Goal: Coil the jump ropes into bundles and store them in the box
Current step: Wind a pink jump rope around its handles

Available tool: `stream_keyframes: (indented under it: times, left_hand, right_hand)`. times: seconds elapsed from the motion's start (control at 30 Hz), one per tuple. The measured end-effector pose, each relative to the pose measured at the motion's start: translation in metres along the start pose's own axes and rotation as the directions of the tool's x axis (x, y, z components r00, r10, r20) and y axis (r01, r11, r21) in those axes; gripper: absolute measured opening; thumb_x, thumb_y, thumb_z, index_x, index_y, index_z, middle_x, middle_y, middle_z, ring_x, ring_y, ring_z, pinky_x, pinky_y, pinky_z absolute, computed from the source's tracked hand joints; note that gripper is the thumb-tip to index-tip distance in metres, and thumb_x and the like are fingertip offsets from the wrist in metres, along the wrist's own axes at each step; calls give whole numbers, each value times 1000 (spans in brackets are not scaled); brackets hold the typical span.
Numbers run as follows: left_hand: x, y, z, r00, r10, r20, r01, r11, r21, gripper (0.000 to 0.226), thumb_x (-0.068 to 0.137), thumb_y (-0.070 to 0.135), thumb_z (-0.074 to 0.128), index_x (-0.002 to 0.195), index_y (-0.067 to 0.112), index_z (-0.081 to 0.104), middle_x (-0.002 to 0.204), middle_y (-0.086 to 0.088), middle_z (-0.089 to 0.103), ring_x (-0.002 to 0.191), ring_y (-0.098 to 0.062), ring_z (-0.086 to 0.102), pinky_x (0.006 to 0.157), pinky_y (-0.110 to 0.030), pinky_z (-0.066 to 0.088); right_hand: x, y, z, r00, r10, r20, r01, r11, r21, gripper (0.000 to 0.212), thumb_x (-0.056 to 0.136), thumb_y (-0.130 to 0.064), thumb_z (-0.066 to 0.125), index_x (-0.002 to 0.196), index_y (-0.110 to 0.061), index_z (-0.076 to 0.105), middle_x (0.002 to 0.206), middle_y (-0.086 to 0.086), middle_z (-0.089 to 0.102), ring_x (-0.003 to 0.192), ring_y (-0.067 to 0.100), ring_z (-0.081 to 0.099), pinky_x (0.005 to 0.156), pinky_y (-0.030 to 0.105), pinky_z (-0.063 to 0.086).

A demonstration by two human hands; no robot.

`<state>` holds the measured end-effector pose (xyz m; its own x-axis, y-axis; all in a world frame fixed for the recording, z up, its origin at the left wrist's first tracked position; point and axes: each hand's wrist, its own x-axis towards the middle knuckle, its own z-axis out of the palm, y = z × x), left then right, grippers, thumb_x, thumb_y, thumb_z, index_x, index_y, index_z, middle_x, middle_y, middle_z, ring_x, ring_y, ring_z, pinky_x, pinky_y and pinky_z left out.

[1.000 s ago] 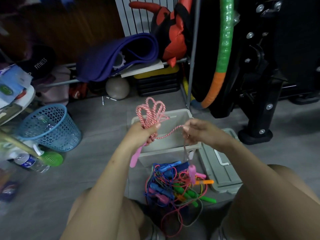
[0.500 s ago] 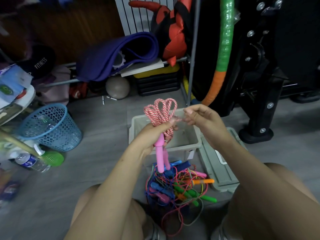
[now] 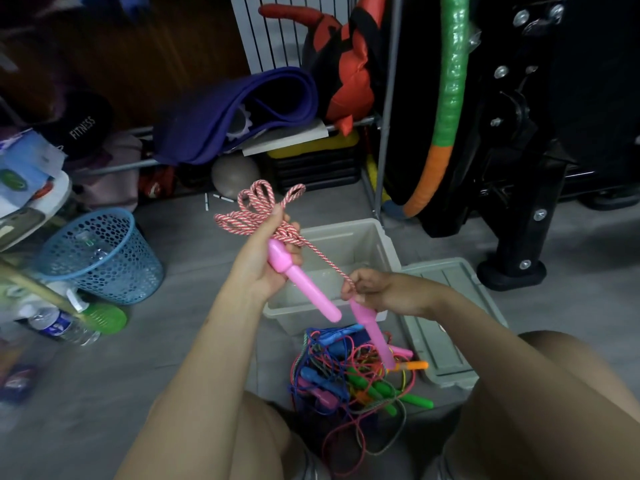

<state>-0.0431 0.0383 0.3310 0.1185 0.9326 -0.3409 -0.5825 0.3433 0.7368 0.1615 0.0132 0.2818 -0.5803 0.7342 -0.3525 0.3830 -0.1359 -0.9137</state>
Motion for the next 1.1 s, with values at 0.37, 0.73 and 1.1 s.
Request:
stream_keyframes:
  times: [0.37,0.73,1.1]
  left_hand:
    - [2,-37,-3,953,-179,-244,279,831,481,26,85,38,64,76,16,55,53,-1,57,33,-8,47,35,-13,36]
    - [-4,-46,8,960,-278,38,236,875,423,17,89,-15,43,91,-6,57,87,-15,61,76,-19,63,69,-26,58]
    - [-5,-60,12,998,-36,-45,56,804,592,31,88,26,63,114,10,67,93,-6,73,75,-16,68,67,-28,56]
  right_hand:
    - [-5,-8,-10,953,-19,-302,126,931,342,11,94,-17,54,97,-8,60,76,0,64,62,6,61,55,19,48]
    - [2,-6,4,897,3,-441,184,906,380,16,91,-5,56,107,-6,55,87,4,62,72,9,61,57,15,50]
    - [5,-8,2,856,45,-516,272,809,522,9,93,-10,54,98,-8,61,93,11,65,80,23,64,65,26,57]
